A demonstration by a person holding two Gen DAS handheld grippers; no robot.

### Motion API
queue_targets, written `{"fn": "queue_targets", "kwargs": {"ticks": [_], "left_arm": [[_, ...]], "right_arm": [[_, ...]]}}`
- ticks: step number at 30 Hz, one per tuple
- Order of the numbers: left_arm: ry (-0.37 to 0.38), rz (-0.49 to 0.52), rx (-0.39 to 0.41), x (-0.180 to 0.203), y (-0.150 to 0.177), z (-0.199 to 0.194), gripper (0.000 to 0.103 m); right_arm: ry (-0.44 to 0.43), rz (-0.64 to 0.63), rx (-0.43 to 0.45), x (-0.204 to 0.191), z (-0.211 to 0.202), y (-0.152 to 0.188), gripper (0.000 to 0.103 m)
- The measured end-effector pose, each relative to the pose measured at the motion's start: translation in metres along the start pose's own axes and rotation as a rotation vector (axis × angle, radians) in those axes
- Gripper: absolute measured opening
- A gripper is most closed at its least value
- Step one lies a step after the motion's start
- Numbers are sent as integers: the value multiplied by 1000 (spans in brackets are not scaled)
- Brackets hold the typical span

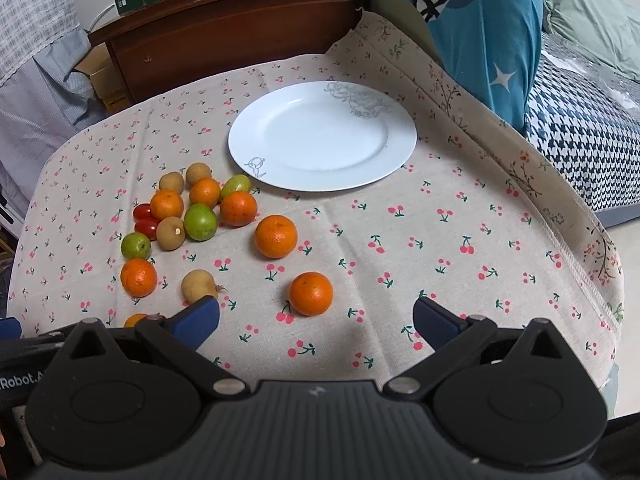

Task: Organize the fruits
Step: 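Move the left tool toward the orange lying apart from the cluster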

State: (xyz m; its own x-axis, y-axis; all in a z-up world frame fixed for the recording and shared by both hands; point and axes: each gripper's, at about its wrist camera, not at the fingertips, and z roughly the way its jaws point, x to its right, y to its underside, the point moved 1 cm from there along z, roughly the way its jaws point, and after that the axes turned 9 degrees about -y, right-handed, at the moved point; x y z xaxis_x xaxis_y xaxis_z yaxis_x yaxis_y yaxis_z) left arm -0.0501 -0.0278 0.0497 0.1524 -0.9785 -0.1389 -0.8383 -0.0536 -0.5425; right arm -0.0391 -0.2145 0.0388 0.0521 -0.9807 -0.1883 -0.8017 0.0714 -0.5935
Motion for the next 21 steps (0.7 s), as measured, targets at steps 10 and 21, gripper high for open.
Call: {"fn": "queue_targets", "kwargs": {"ticks": [10,21], "left_arm": [[-9,-6,0,0,0,0,103],[-40,6,11,2,0,1,103]], "right_arm": [[1,-6,-3,-1,1,0,102],[-2,-42,9,-5,-1,0,102]]}}
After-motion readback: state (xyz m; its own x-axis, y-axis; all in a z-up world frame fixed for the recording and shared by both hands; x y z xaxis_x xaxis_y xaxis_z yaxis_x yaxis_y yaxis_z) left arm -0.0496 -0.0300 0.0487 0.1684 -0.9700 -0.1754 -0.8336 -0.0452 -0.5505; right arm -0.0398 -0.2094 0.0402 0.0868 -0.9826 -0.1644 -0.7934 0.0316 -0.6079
